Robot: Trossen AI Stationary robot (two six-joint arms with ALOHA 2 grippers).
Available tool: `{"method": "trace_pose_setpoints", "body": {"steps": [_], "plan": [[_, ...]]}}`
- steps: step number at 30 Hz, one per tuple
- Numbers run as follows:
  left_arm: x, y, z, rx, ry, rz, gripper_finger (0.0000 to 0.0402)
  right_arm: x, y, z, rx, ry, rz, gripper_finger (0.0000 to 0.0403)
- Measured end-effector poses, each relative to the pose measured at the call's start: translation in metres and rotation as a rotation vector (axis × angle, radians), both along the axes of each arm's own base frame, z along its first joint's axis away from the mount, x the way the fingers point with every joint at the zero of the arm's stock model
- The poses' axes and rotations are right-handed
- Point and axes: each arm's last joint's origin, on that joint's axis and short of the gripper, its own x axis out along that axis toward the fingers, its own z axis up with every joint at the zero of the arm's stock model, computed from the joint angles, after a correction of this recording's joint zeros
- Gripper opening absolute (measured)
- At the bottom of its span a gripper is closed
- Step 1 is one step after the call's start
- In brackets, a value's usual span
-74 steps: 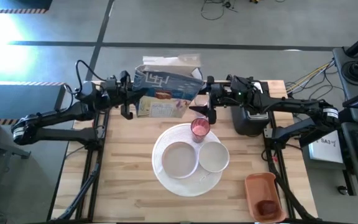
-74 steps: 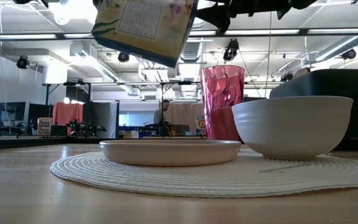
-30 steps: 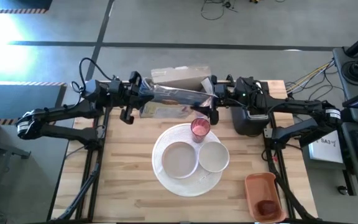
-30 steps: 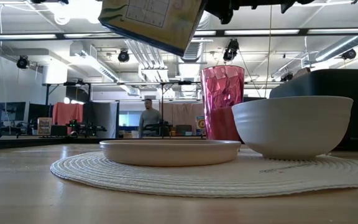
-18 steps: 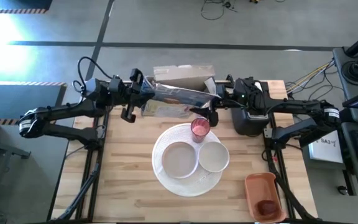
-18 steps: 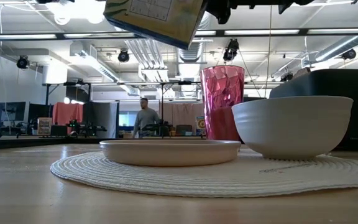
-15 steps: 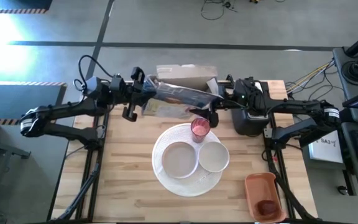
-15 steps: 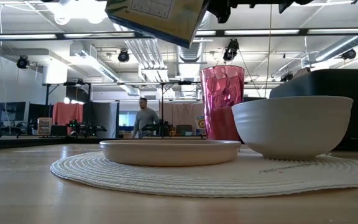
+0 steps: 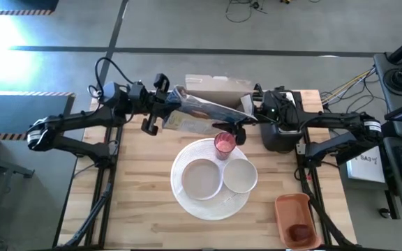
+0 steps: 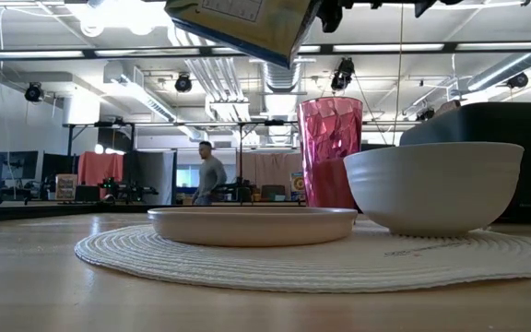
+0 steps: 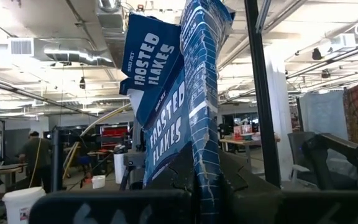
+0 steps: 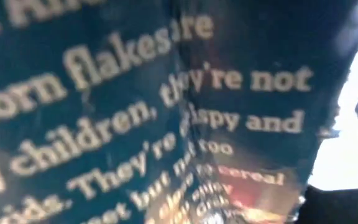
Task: Arrange a breakfast setting
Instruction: Pour the cereal from the cereal box into the white bowl
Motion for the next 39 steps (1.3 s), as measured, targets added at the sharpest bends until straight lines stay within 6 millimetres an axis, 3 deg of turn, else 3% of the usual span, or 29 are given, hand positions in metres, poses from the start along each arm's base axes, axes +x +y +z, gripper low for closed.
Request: {"method": "trace_pose_setpoints", "body": {"steps": [5, 11, 16, 19, 26, 33, 39], "plan": [[-0.004, -0.001, 0.001, 0.000, 0.020, 0.004, 0.0000, 0.000, 0.000, -0.001, 0.028, 0.005, 0.002, 0.0187], [-0.005, -0.002, -0.007, -0.034, 0.159, -0.004, 0.0006, 0.000, 0.000, -0.004, 0.061, 0.039, 0.010, 0.0185], [-0.016, -0.002, -0.017, 0.004, 0.319, 0.054, 0.0053, -0.002, 0.001, -0.011, 0.117, 0.123, 0.000, 0.0185], [-0.033, -0.005, -0.012, 0.032, 0.411, 0.128, 0.0089, -0.008, 0.001, -0.009, 0.134, 0.145, -0.022, 0.0184], [-0.066, -0.012, -0.007, -0.004, 0.683, 0.228, 0.0151, -0.025, 0.004, 0.008, 0.237, 0.146, -0.048, 0.0183], [-0.077, -0.014, -0.022, -0.087, 0.907, 0.277, 0.0155, -0.035, 0.011, 0.027, 0.581, 0.329, -0.098, 0.0182], [-0.078, -0.012, -0.042, -0.114, 1.007, 0.344, 0.0155, -0.045, 0.029, 0.067, 0.793, 0.420, -0.145, 0.0182]]}}
